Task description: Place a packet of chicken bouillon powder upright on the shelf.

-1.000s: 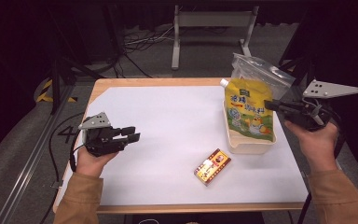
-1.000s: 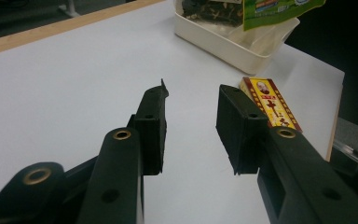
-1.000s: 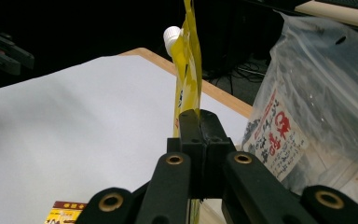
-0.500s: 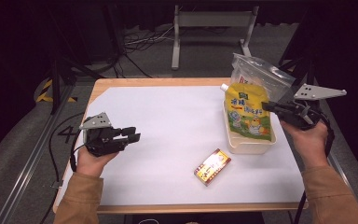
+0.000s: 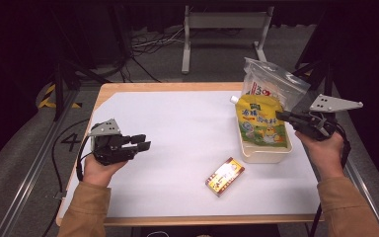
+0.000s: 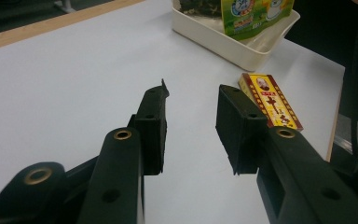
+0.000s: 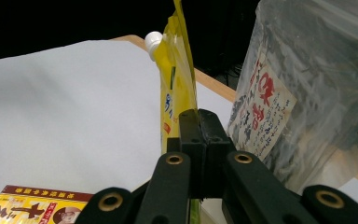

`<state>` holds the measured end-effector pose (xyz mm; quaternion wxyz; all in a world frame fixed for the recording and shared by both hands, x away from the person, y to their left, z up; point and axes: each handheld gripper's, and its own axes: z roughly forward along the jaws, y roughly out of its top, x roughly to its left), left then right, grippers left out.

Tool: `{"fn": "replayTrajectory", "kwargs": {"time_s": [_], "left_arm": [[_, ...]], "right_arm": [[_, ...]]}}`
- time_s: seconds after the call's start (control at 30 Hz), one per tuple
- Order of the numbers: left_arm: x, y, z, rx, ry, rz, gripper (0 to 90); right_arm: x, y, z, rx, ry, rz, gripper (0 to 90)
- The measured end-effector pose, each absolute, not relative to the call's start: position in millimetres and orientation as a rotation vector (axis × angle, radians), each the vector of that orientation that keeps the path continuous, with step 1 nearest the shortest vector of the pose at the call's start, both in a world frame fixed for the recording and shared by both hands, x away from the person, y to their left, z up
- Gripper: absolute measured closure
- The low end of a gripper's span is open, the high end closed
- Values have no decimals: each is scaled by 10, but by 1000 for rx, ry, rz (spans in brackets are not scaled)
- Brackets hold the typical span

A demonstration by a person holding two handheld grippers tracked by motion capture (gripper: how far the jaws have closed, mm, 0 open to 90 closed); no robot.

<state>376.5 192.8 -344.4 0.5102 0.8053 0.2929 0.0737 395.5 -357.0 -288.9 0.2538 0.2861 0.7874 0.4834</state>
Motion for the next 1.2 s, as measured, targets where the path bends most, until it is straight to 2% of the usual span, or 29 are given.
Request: {"fn": "replayTrajectory", "kwargs": {"time_s": [0.57, 1.2], "left_arm": [[3789, 1866, -3469, 1964, 702, 173, 596], [3833, 1655, -3514, 2035, 707, 105, 320]], "right_arm": [[3921, -3757, -3112, 943, 2112, 1335, 897], [3802, -3815, -3179, 1003, 2125, 1199, 878]]}}
